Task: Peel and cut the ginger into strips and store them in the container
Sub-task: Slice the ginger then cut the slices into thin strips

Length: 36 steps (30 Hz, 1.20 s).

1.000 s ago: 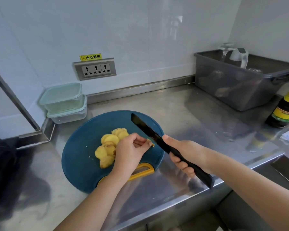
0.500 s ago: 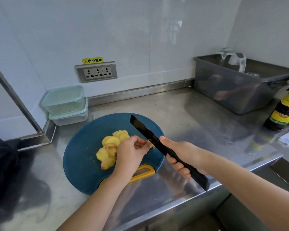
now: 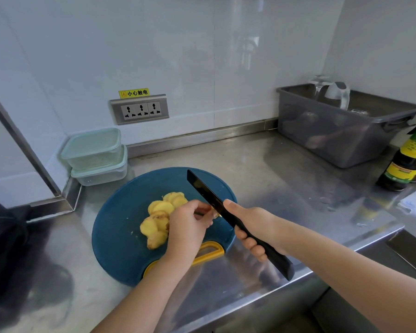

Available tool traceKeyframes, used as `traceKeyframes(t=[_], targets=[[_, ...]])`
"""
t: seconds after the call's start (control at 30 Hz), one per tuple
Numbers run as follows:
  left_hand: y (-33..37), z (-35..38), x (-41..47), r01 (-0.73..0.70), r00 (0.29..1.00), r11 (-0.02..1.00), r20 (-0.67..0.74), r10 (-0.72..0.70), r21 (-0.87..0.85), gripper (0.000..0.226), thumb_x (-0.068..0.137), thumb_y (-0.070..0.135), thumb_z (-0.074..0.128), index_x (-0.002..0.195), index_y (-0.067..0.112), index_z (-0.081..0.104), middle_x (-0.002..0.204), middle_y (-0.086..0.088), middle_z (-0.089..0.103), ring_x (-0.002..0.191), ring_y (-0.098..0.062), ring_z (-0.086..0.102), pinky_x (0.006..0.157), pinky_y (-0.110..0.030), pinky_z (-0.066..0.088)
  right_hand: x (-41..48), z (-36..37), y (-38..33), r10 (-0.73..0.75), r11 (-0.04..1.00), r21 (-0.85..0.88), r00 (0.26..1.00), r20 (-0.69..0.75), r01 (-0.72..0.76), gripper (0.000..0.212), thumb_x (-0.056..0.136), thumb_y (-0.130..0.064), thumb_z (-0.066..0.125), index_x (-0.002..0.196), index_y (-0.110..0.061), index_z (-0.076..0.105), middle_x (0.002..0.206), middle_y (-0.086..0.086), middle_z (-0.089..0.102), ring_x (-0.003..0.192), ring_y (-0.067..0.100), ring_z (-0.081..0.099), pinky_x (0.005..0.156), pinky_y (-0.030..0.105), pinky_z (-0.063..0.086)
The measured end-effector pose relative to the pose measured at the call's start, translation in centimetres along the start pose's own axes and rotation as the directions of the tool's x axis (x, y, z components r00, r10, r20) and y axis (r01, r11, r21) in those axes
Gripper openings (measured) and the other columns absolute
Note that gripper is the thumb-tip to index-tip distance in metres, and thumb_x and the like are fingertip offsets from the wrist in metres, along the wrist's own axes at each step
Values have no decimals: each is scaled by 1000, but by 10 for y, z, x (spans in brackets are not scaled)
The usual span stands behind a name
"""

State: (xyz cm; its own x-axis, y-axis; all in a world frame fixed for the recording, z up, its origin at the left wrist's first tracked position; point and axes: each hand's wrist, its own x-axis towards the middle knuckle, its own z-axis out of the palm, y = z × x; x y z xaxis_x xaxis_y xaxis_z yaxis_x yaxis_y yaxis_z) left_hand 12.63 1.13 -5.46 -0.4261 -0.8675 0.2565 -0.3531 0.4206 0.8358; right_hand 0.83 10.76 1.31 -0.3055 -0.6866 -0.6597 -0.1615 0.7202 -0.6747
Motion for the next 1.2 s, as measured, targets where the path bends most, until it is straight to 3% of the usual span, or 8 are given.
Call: traceKeyframes(t=[0.13,0.23,0.5,0.7,0.87,1.2], targets=[[-1,0,0,26,999,1000,-33,-25,11,8,81,24,73,77,17,70,66,12,66,63,-3,63,61,-16,49,-1,3,-3,13,1000,-10,1000,-26,-14,67,88,-75,35,57,-16,42,47,-1,39,36,13,34,40,22,34],[0,1,-1,-2,999,1000,-37,2,1,5,81,23,72,80,23,68,68,14,66,64,1,63,59,-11,49,-2,5,-5,16,1000,-20,999,-50,-17,66,89,-74,34,58,-16,42,46,-1,39,34,13,34,39,21,34],[0,4,0,-78,996,993,-39,82,94,7,83,23,70,82,17,71,70,11,65,66,-2,61,60,-9,44,-6,7,-11,41,998,-45,994,-101,-45,66,90,-73,34,60,-15,42,45,0,39,34,14,34,39,21,33],[-1,7,4,-174,984,969,3,176,177,7,83,21,70,82,16,67,78,6,67,71,-7,60,66,-23,52,-10,9,-16,66,997,-25,991,-117,-70,64,91,-71,35,62,-14,41,47,1,37,35,14,31,40,21,30],[1,7,2,-218,975,950,2,223,222,8,84,20,69,83,14,66,82,2,65,72,-11,59,65,-27,51,-11,8,-19,70,994,-71,991,-112,-78,63,91,-71,33,62,-15,40,45,-1,36,35,13,31,41,21,30],[2,8,0,-239,970,937,7,245,255,7,84,20,69,82,16,65,79,5,63,70,-8,55,59,-15,40,-6,5,-18,88,994,-61,995,-54,-92,62,91,-72,33,60,-18,39,46,-4,37,35,10,32,38,21,31]])
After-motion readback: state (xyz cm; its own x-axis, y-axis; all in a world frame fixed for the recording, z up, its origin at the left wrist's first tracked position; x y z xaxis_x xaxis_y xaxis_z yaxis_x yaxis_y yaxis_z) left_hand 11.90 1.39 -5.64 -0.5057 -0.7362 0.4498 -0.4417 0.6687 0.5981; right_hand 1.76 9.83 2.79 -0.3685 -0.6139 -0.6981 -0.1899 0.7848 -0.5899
